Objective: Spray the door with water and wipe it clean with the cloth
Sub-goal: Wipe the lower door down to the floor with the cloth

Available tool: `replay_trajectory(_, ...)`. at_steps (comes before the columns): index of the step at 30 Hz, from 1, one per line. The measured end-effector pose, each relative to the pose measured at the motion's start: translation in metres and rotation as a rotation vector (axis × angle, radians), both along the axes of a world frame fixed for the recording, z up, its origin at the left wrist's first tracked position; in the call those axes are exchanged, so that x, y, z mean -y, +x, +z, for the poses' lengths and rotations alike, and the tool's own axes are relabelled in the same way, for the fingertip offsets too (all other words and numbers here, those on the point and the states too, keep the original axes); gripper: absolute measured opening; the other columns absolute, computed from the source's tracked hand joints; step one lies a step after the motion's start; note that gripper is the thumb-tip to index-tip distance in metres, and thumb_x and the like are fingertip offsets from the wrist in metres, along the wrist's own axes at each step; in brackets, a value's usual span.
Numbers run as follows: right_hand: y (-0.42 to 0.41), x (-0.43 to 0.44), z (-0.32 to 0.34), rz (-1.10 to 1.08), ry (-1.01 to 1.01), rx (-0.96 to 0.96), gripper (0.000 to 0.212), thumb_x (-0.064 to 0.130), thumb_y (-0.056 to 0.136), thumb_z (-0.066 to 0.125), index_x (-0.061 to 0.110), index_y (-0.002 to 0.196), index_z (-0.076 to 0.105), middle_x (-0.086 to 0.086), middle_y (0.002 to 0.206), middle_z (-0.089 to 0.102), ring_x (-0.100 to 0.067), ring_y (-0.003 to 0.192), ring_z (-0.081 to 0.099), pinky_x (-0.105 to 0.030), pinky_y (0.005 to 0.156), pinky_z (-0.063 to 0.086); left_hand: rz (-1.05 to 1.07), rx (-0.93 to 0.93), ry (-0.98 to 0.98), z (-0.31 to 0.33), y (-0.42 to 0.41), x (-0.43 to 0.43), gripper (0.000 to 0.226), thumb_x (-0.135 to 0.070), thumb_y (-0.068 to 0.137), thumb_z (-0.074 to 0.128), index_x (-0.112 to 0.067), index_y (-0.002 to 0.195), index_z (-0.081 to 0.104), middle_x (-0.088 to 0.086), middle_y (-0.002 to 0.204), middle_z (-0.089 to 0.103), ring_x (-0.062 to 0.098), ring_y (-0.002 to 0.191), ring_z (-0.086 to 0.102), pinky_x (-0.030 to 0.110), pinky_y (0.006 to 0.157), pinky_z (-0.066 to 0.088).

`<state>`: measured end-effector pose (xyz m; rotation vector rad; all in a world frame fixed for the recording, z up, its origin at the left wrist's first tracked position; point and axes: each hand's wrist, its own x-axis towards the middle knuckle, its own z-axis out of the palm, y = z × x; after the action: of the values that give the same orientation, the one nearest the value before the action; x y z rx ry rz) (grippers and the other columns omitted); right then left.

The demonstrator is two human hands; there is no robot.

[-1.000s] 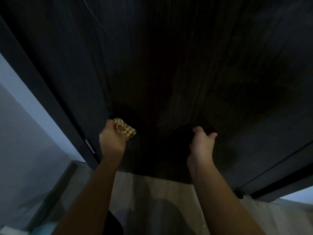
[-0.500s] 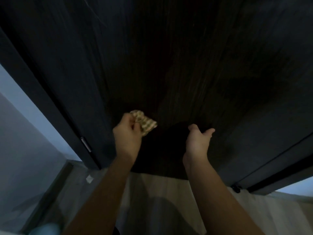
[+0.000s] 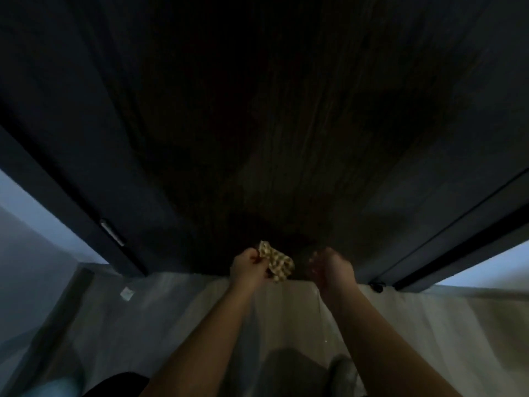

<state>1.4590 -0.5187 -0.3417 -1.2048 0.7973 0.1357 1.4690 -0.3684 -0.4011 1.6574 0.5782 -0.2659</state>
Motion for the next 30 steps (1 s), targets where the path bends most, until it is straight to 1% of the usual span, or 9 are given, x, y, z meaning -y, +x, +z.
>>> replay_trajectory(3, 0.005, 0.009, -0.045, 0.101, 0.008, -0.067, 0.017, 0.002, 0.091, 0.045, 0.012, 0.093, 0.059, -0.01, 0.084, 0.058, -0.019, 0.076, 0.055, -0.03, 0.065, 0.043, 0.075, -0.135, -0.366, -0.012, 0.002, 0.036, 0.017, 0.007, 0.093, 0.049, -0.005, 0.094, 0.06, 0.017, 0.094, 0.063, 0.026, 0.074, 0.063, 0.031, 0.058, 0.056)
replay_trajectory(6, 0.001, 0.015, -0.079, 0.242, -0.038, -0.09, 0.014, 0.01, 0.093, 0.054, 0.01, 0.104, 0.063, -0.009, 0.088, 0.065, -0.019, 0.08, 0.06, -0.03, 0.066, 0.048, 0.143, -0.256, -0.487, -0.028, 0.007, 0.06, 0.02, -0.001, 0.097, 0.044, -0.003, 0.112, 0.057, 0.021, 0.113, 0.061, 0.033, 0.094, 0.063, 0.035, 0.068, 0.05)
replay_trajectory(10, -0.01, 0.028, -0.116, 0.296, -0.263, -0.064, 0.013, 0.006, 0.087, 0.064, 0.01, 0.099, 0.067, -0.011, 0.091, 0.07, -0.022, 0.079, 0.065, -0.03, 0.067, 0.052, 0.098, -0.408, -0.589, -0.06, 0.009, 0.071, 0.029, -0.04, 0.09, 0.058, -0.014, 0.097, 0.07, 0.005, 0.091, 0.073, 0.018, 0.083, 0.067, 0.031, 0.076, 0.052)
replay_trajectory(12, -0.014, 0.033, -0.127, 0.318, -0.351, -0.019, 0.017, 0.001, 0.086, 0.064, 0.007, 0.101, 0.068, -0.011, 0.092, 0.07, -0.019, 0.081, 0.066, -0.025, 0.065, 0.053, 0.04, -0.427, -0.572, -0.075, 0.005, 0.073, 0.017, -0.027, 0.089, 0.064, -0.012, 0.096, 0.068, 0.002, 0.077, 0.071, 0.013, 0.072, 0.067, 0.027, 0.066, 0.055)
replay_trajectory(15, -0.012, 0.036, -0.138, 0.312, -0.379, 0.005, 0.015, 0.0, 0.087, 0.061, 0.008, 0.097, 0.069, -0.005, 0.087, 0.07, -0.011, 0.075, 0.063, -0.016, 0.058, 0.047, 0.122, -0.341, -0.592, -0.089, -0.004, 0.073, 0.018, 0.001, 0.09, 0.056, -0.01, 0.104, 0.062, 0.008, 0.091, 0.067, 0.024, 0.088, 0.064, 0.034, 0.069, 0.054)
replay_trajectory(18, 0.0, 0.039, -0.149, 0.132, -0.156, -0.097, 0.011, 0.001, 0.089, 0.058, 0.008, 0.09, 0.067, -0.008, 0.082, 0.065, -0.014, 0.069, 0.057, -0.02, 0.054, 0.046, 0.271, -0.367, -0.746, -0.102, -0.002, 0.081, 0.016, 0.0, 0.094, 0.05, -0.005, 0.105, 0.06, 0.016, 0.098, 0.065, 0.032, 0.102, 0.06, 0.04, 0.084, 0.05)
replay_trajectory(24, 0.028, 0.073, -0.161, -0.332, 0.373, -0.108, 0.016, 0.018, 0.099, 0.041, 0.013, 0.091, 0.054, -0.007, 0.102, 0.056, -0.021, 0.088, 0.054, -0.037, 0.089, 0.044, 0.39, -0.421, -0.852, -0.127, 0.032, 0.109, 0.036, -0.009, 0.1, 0.036, 0.001, 0.135, 0.044, 0.019, 0.136, 0.049, 0.037, 0.118, 0.052, 0.044, 0.09, 0.047)
replay_trajectory(27, 0.038, 0.084, -0.155, -0.378, 0.431, 0.002, 0.018, 0.019, 0.098, 0.039, 0.015, 0.094, 0.056, -0.004, 0.083, 0.065, -0.019, 0.083, 0.057, -0.032, 0.078, 0.047, 0.559, -0.398, -0.935, -0.138, 0.051, 0.11, 0.043, -0.016, 0.103, 0.03, -0.008, 0.145, 0.034, 0.018, 0.147, 0.04, 0.036, 0.133, 0.04, 0.04, 0.079, 0.053)
replay_trajectory(30, 0.043, 0.081, -0.154, -0.398, 0.44, -0.016, 0.022, 0.02, 0.1, 0.039, 0.013, 0.112, 0.055, -0.007, 0.102, 0.064, -0.02, 0.094, 0.061, -0.034, 0.074, 0.049, 0.672, -0.334, -1.009, -0.139, 0.061, 0.102, 0.045, -0.024, 0.103, 0.024, -0.012, 0.144, 0.038, 0.013, 0.149, 0.038, 0.033, 0.136, 0.036, 0.043, 0.1, 0.039)
